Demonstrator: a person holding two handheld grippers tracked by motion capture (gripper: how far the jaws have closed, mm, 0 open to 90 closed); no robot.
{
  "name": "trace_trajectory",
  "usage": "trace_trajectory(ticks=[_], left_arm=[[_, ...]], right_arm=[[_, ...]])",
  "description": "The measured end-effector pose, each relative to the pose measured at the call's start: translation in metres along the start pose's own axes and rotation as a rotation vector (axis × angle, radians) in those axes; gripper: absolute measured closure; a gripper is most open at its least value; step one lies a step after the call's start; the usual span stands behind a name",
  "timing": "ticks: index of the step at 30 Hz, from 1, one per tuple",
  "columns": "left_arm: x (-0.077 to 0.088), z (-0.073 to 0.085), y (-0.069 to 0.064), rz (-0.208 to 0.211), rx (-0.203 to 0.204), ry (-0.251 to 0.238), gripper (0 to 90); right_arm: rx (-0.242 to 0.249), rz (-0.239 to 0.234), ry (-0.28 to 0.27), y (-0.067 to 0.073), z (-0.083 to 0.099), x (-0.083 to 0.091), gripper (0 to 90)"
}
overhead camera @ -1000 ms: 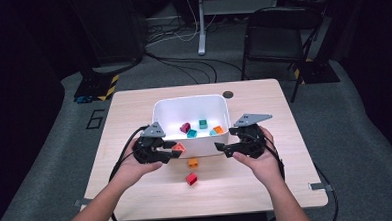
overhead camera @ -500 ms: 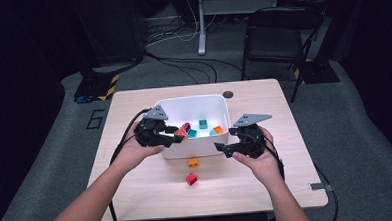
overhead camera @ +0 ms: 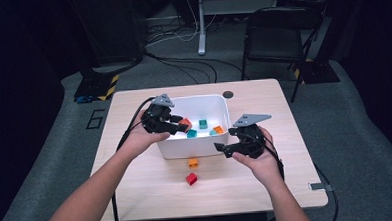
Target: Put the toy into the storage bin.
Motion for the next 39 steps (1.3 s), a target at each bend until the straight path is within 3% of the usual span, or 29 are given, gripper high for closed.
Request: trace_trajectory(ticks=[8,16,23,31,39], left_arm=[[-0.019,0.000,0.017,0.004,0.045,-0.001,58.4],[-0.035,-0.007,0.031,0.007,0.059,0.004,58.4],[-0.051,-0.012,0.034,0.020,0.057,0.009,58.4],[-0.071,-0.014,0.039,0.024,0.083,0.009,58.4],[-0.086,-0.016,0.044,0.023,0.065,0.036,58.4]], right_arm=[[-0.004,0.000,0.002,0.000,0.000,-0.001,24.0],[-0.001,-0.001,0.005,0.000,0.001,-0.001,24.2],[-0.002,0.000,0.000,-0.001,0.000,0.000,24.4],[-0.002,-0.001,0.001,-0.001,0.000,-0.001,24.5],[-0.002,-0.003,-0.001,-0.001,0.000,0.000,24.6]])
Point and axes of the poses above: each handheld gripper's, and its own axes: x roughly backward along the jaws, z roughly out of its underside, y roughly to its left, the point moved 7 cm from there along -x, roughly forward along the jaws, and after that the axes turned 15 degrees about -x, right-handed, at the moved point
